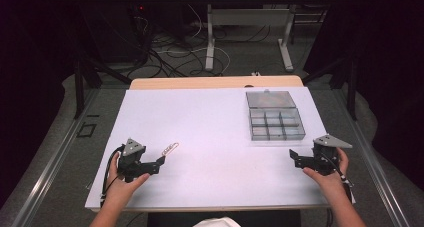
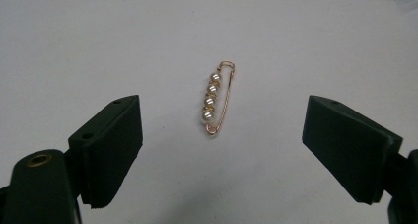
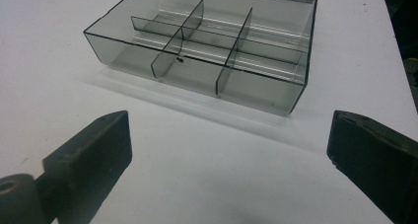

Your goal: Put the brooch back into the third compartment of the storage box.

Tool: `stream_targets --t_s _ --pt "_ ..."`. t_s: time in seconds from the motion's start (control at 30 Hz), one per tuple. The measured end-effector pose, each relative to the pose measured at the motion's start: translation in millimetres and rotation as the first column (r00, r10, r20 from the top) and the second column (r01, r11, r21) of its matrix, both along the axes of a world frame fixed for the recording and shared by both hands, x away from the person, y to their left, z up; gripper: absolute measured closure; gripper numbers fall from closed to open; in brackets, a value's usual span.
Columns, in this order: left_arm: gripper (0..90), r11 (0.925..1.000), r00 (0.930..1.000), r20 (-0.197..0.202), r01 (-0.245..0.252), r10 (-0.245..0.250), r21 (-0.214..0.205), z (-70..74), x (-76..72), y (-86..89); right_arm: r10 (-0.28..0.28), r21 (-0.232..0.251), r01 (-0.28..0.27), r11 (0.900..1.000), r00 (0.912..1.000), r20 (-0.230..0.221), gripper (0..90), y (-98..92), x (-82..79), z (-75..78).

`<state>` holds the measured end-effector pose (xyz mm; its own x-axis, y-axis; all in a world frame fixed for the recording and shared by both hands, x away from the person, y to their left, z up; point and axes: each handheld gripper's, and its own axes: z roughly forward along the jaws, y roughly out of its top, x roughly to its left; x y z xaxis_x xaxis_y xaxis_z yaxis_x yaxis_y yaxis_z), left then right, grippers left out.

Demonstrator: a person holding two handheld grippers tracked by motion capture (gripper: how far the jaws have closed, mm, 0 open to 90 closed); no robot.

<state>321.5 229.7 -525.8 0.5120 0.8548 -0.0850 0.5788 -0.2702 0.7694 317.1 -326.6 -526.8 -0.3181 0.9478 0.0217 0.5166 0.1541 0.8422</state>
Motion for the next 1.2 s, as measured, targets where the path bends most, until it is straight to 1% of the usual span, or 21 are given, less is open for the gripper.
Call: stream_targets --t_s 0.03,0.2,0.23,0.27,0.3,0.4,0.43,0.47,0.57,0.6,0.63,0.67,0.7,0.73,0.77,0.8,0.83,0.97,1.07,1.13,1.2 --pt "16.2 0.9999 1.0000 -0.009 -0.004 0.004 -0.010 0.3 1.0 -0.5 -0.002 0.001 0.002 1.0000 1.0000 0.003 4.7 1.2 -1.6 1.4" --pt "17.8 1.0000 0.9999 -0.014 -0.003 0.003 -0.007 3.1 9.1 -0.2 0.001 -0.007 -0.001 1.0000 0.9999 0.011 5.9 1.8 -3.2 2.1" --pt "21.7 0.9999 0.9998 -0.021 -0.006 0.005 -0.013 3.6 10.3 -0.6 -0.004 -0.006 0.004 1.0000 0.9999 0.010 6.5 1.3 -3.4 1.9" --pt "21.7 1.0000 0.9998 -0.019 -0.005 0.005 -0.001 4.3 11.8 0.1 -0.004 -0.006 0.004 1.0000 0.9999 0.010 6.5 1.3 -3.4 1.9" --pt "23.4 0.9999 0.9997 -0.022 -0.009 0.009 -0.014 4.4 13.0 -0.6 -0.011 -0.004 0.011 0.9999 0.9999 0.009 6.7 1.3 -3.7 1.9" --pt "27.6 0.9999 0.9997 -0.020 -0.012 0.012 -0.004 5.0 16.9 -1.4 -0.008 0.002 0.008 1.0000 1.0000 0.002 7.0 0.4 -3.6 1.1" --pt "28.9 1.0000 0.9994 -0.034 -0.001 0.001 0.008 6.3 18.3 -0.9 -0.008 0.007 0.008 0.9999 1.0000 0.000 7.1 0.2 -3.7 1.1" --pt "29.9 0.9999 0.9995 -0.029 -0.009 0.009 0.013 6.1 19.5 -2.0 -0.014 0.009 0.014 0.9999 0.9999 -0.006 7.4 0.4 -4.2 1.4" --pt "37.2 0.9994 0.9993 -0.034 -0.015 0.016 0.031 6.8 22.6 -4.0 -0.012 0.012 0.012 0.9999 0.9999 -0.002 7.8 0.5 -4.3 1.3" --pt "37.2 0.9994 0.9992 -0.039 -0.003 0.005 0.034 7.5 23.8 -4.0 -0.012 0.012 0.012 0.9999 0.9999 -0.002 7.8 0.5 -4.3 1.3" --pt "40.2 0.9990 0.9992 -0.039 -0.003 0.004 0.044 8.1 24.5 -4.3 -0.012 0.013 0.012 0.9999 0.9999 -0.003 8.6 0.6 -4.3 1.3" --pt "40.2 0.9990 0.9994 -0.035 -0.004 0.006 0.045 8.0 25.2 -4.9 -0.012 0.013 0.012 0.9999 0.9999 -0.003 8.6 0.6 -4.3 1.3" --pt "41.8 0.9987 0.9988 -0.048 0.003 -0.001 0.051 8.8 25.9 -4.6 -0.011 0.013 0.011 0.9999 0.9999 -0.003 8.9 0.8 -4.4 1.2" --pt "43.9 0.9992 0.9989 -0.045 -0.005 0.006 0.040 8.0 26.6 -6.1 -0.011 0.012 0.011 0.9999 0.9999 -0.004 9.0 0.9 -4.4 1.2" --pt "43.9 0.9989 0.9988 -0.047 -0.007 0.009 0.046 8.4 27.2 -6.4 -0.011 0.012 0.011 0.9999 0.9999 -0.004 9.0 0.9 -4.4 1.2" --pt "47.3 0.9989 0.9986 -0.052 -0.006 0.008 0.046 8.6 28.2 -6.7 -0.009 0.007 0.009 0.9999 1.0000 0.001 9.3 0.5 -4.1 1.2" --pt "47.8 0.9988 0.9988 -0.047 -0.008 0.010 0.049 8.3 29.4 -7.0 -0.009 0.008 0.009 0.9999 1.0000 0.001 9.6 0.5 -4.1 1.3" --pt "49.7 0.9992 0.9964 -0.082 -0.018 0.020 0.035 7.6 33.1 -9.0 -0.011 0.012 0.011 0.9999 0.9999 0.001 10.2 0.8 -4.6 1.9" --pt "51.1 0.9996 0.9949 -0.100 -0.004 0.007 0.027 5.8 38.3 -9.0 -0.013 0.001 0.013 0.9999 0.9998 0.013 10.9 -0.1 -3.9 1.3" --pt "52.0 0.9998 0.9920 -0.126 0.004 -0.002 0.019 4.5 40.9 -9.1 -0.010 0.005 0.010 0.9999 0.9999 0.004 11.0 -0.2 -4.1 1.4" --pt "52.4 0.9994 0.9893 -0.146 0.014 -0.009 0.032 3.2 43.8 -9.8 -0.012 0.001 0.012 0.9999 0.9999 0.011 11.5 -0.6 -3.9 1.1"
